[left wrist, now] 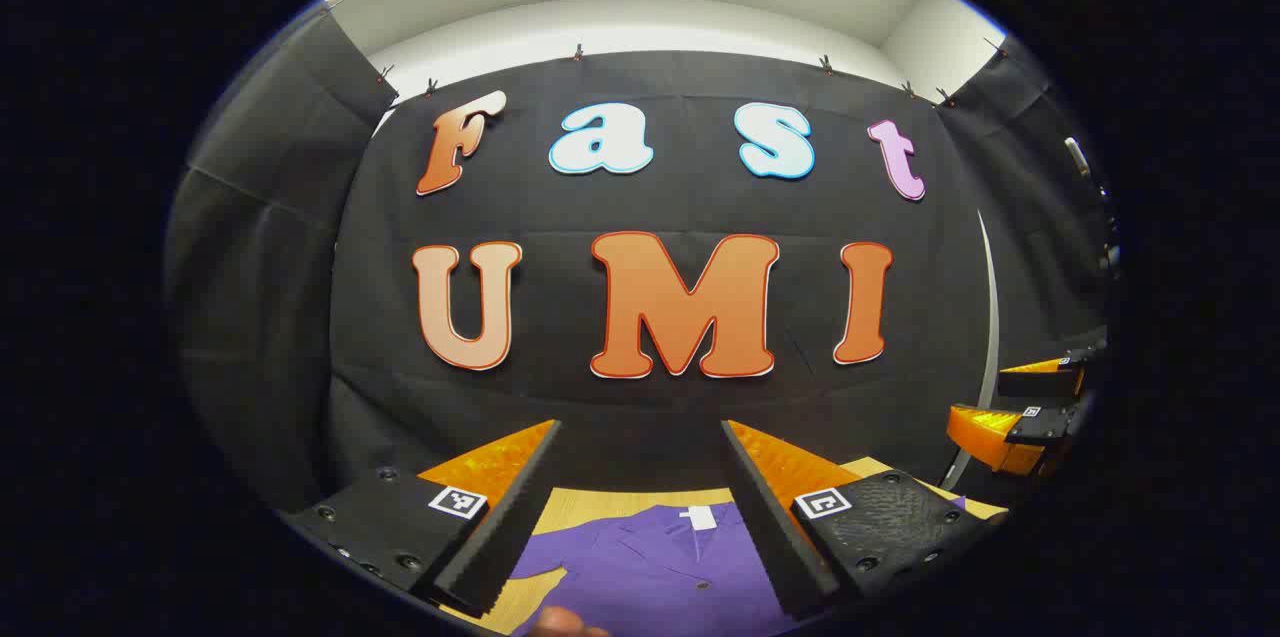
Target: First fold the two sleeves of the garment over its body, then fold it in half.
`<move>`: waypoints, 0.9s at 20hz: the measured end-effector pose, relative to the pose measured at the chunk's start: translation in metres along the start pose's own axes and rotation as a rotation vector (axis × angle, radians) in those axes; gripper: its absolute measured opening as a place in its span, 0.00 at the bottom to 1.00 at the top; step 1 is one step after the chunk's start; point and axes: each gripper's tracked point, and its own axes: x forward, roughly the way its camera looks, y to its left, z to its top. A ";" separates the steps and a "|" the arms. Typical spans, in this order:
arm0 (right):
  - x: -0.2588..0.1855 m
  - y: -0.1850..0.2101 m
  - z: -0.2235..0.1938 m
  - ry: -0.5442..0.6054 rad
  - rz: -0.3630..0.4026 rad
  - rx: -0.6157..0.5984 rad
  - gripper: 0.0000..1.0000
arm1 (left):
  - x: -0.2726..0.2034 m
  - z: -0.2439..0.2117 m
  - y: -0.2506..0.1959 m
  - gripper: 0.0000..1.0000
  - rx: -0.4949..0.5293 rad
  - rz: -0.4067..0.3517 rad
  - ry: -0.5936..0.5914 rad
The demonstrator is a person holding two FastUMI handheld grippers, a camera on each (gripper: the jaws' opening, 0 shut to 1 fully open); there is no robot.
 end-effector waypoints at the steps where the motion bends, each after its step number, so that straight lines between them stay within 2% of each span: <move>1: 0.004 -0.002 -0.001 0.001 0.011 0.006 0.97 | 0.002 0.000 0.000 0.96 -0.001 0.011 -0.001; 10: 0.040 -0.024 -0.014 0.011 0.084 -0.021 0.97 | 0.006 -0.007 0.004 0.96 0.004 0.088 0.030; 18: 0.041 -0.033 -0.011 -0.016 0.063 -0.011 0.97 | 0.011 -0.006 -0.004 0.96 0.006 0.052 0.011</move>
